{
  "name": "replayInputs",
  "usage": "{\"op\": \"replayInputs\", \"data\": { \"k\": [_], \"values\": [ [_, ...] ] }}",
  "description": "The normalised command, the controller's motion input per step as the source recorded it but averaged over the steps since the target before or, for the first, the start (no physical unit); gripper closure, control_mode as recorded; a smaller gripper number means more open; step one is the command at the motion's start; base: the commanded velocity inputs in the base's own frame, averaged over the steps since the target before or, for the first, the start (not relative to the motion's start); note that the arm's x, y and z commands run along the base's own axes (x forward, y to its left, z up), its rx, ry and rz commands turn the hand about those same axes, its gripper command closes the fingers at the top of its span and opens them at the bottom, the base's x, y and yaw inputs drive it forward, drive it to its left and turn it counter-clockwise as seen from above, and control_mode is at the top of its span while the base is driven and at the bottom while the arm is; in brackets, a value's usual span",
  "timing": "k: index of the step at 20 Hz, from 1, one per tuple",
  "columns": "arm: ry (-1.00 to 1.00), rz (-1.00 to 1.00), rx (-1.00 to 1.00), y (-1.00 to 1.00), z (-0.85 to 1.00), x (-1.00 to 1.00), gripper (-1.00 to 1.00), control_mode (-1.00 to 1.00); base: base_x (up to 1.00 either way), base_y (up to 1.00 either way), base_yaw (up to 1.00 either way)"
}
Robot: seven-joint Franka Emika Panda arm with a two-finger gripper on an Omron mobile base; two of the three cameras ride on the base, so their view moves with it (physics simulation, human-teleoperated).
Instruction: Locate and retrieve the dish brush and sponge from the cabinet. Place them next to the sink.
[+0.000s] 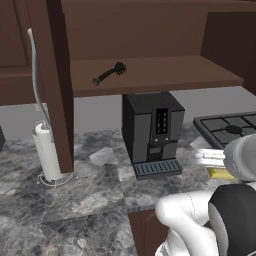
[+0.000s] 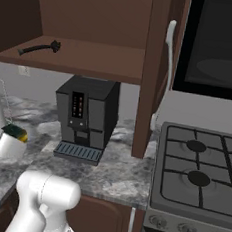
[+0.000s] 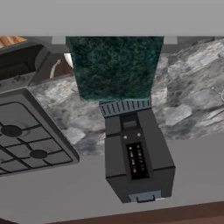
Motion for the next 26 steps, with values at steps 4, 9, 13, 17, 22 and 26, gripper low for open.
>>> {"op": "replayInputs", "data": {
  "k": [4,9,13,17,22,26],
  "values": [
    [0.1,0.0,0.04,-0.33,-0.43,0.0,1.0,-1.0,0.0,0.0,0.0],
    [0.02,0.0,0.02,-0.02,-0.07,0.0,1.0,-1.0,0.0,0.0,0.0],
    [0.0,0.0,0.0,0.0,0.0,0.0,1.0,-1.0,0.0,0.0,0.0],
    [0.0,0.0,0.0,0.0,0.0,0.0,1.0,1.0,-0.01,0.0,0.0],
    [0.0,0.0,0.0,0.0,0.0,0.0,1.0,1.0,-0.09,0.01,0.23],
    [0.0,0.0,0.0,0.0,0.0,0.0,1.0,1.0,-0.23,0.0,0.38]
  ]
}}
